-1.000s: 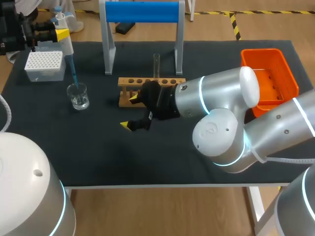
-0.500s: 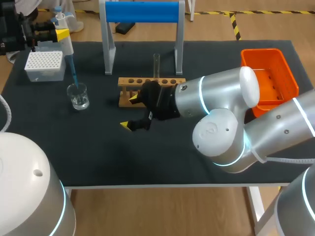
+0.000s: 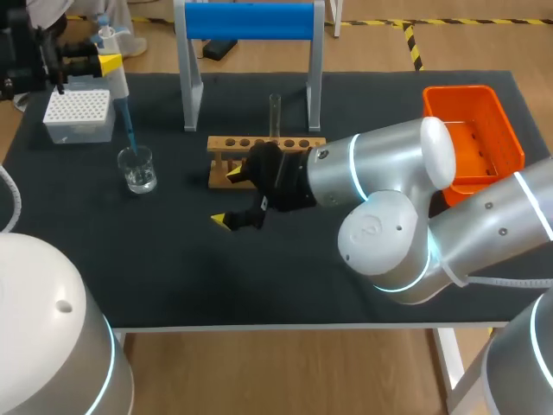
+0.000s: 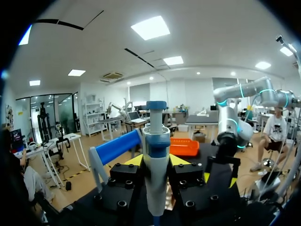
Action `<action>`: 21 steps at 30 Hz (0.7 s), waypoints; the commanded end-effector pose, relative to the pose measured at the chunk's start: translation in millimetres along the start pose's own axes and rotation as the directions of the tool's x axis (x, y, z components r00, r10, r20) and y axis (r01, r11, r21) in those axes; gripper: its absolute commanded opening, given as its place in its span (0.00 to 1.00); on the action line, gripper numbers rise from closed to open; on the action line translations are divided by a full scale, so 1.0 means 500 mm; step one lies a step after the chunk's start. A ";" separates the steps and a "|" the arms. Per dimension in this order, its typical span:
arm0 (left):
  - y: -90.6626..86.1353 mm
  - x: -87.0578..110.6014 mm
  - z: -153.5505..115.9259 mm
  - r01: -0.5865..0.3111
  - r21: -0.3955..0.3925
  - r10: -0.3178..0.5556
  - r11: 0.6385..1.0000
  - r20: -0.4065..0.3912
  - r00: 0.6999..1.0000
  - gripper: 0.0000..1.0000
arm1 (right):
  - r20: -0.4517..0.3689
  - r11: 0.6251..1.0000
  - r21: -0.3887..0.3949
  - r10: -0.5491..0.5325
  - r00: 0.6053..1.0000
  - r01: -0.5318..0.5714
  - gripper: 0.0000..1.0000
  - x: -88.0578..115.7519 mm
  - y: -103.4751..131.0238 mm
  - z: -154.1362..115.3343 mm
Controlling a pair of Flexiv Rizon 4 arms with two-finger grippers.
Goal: Invert the test tube, pick up the pipette, mount the tip to pipette, aspirate from beaker and dispense into the tube, eject the tip, return the pipette, and cap with the stopper.
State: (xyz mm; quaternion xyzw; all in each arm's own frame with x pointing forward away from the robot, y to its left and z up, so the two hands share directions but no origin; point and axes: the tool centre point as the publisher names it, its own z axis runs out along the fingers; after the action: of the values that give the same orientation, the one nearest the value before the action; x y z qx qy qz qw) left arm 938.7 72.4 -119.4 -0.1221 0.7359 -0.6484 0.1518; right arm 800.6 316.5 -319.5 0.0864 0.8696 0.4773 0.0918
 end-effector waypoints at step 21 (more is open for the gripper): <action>0.073 -0.024 0.004 -0.006 0.004 0.006 1.000 0.015 1.000 0.00 | 0.003 1.000 -0.002 0.001 1.000 -0.001 1.00 0.002 -0.002 0.003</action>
State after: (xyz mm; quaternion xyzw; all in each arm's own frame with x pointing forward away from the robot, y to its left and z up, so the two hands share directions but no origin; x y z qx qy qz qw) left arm 948.6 79.7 -149.7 -0.1270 0.7358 -0.6457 0.1596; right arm 800.6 316.5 -319.5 0.0864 0.8696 0.4773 0.0918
